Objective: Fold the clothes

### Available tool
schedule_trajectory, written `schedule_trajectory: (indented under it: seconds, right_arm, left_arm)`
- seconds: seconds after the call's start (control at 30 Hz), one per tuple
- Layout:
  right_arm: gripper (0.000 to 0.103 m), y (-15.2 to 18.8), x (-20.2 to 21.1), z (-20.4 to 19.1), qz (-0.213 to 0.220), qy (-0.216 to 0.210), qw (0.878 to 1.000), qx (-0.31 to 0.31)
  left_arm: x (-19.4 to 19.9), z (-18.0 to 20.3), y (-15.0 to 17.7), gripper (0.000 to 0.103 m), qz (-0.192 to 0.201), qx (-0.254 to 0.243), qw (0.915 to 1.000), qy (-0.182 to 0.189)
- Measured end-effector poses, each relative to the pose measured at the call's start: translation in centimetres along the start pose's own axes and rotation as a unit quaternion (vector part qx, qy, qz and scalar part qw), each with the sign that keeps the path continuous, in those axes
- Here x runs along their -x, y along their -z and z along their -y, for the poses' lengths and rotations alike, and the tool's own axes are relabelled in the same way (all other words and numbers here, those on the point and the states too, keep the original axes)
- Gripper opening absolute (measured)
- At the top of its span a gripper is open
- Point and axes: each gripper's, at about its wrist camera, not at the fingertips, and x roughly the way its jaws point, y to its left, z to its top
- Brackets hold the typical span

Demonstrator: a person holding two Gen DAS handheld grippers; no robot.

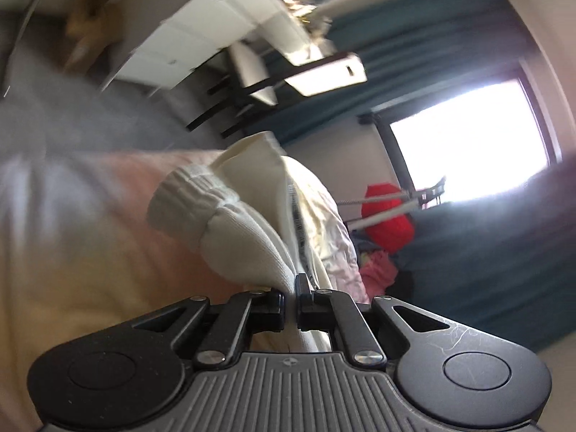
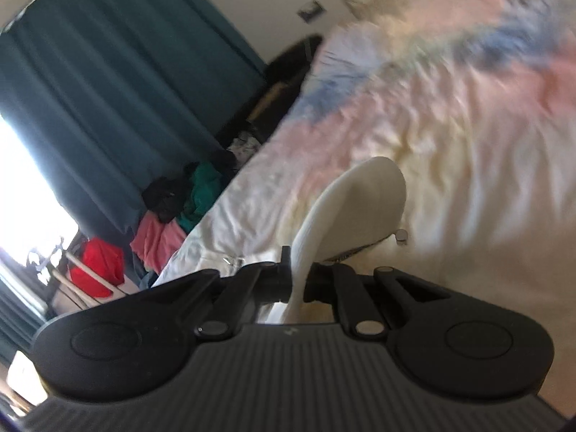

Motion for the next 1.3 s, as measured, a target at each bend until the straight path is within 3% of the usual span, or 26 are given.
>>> schedule_trajectory:
  seconds: [0.13, 0.27, 0.37, 0.47, 0.6, 0.7, 0.83, 0.9, 0.97, 1.0, 1.07, 1.2, 1.3]
  right_arm:
    - [0.006, -0.8, -4.5, -6.2, 0.011, -0.005, 0.999, 0.044]
    - [0.006, -0.8, -11.7, -12.9, 0.020, 0.005, 0.996, 0.092]
    - [0.006, 0.6, -17.6, -17.0, 0.021, 0.026, 0.991, 0.129]
    - [0.006, 3.0, -23.9, -19.3, 0.008, 0.057, 0.986, 0.157]
    - [0.006, 7.1, -30.8, -19.5, -0.017, 0.091, 0.975, 0.202]
    - [0.007, 9.6, -33.8, -18.6, -0.040, 0.102, 0.967, 0.228]
    - [0.014, 9.9, -34.3, -18.0, -0.053, 0.079, 0.970, 0.223]
    - [0.021, 9.3, -33.7, -18.2, -0.071, 0.067, 0.969, 0.226]
    - [0.042, 8.4, -31.8, -17.7, -0.086, 0.034, 0.974, 0.208]
    - [0.048, 8.0, -30.6, -17.2, -0.089, 0.018, 0.977, 0.194]
    - [0.066, 7.2, -28.0, -16.1, -0.090, -0.008, 0.982, 0.164]
    - [0.068, 6.1, -21.7, -11.8, -0.088, -0.049, 0.993, 0.060]
    - [0.070, 6.4, -17.1, -8.4, -0.095, -0.061, 0.994, -0.010]
  left_arm:
    - [-5.8, 3.2, -3.2, 0.006, -0.002, -0.022, 0.9998, -0.005]
    - [-13.4, 7.3, -5.1, 0.006, 0.061, -0.104, 0.9915, -0.049]
    - [-20.4, 8.9, -6.6, 0.005, 0.074, -0.104, 0.9899, -0.061]
    - [-28.1, 9.5, -7.7, 0.004, 0.066, -0.120, 0.9859, -0.097]
    - [-35.9, 9.4, -7.3, 0.004, 0.050, -0.193, 0.9678, -0.154]
    - [-39.5, 8.8, -6.9, 0.006, 0.030, -0.231, 0.9547, -0.186]
    - [-39.7, 9.2, -6.0, 0.011, 0.022, -0.252, 0.9485, -0.190]
    - [-38.5, 9.4, -5.7, 0.020, 0.024, -0.261, 0.9497, -0.171]
    - [-36.6, 9.4, -5.3, 0.031, 0.028, -0.256, 0.9543, -0.151]
    - [-35.3, 9.4, -4.9, 0.040, 0.031, -0.250, 0.9571, -0.143]
    - [-32.4, 9.5, -3.9, 0.049, 0.039, -0.238, 0.9622, -0.126]
    - [-26.0, 8.7, -1.0, 0.075, 0.050, -0.196, 0.9771, -0.066]
    - [-21.4, 7.4, 1.5, 0.087, 0.052, -0.156, 0.9862, -0.020]
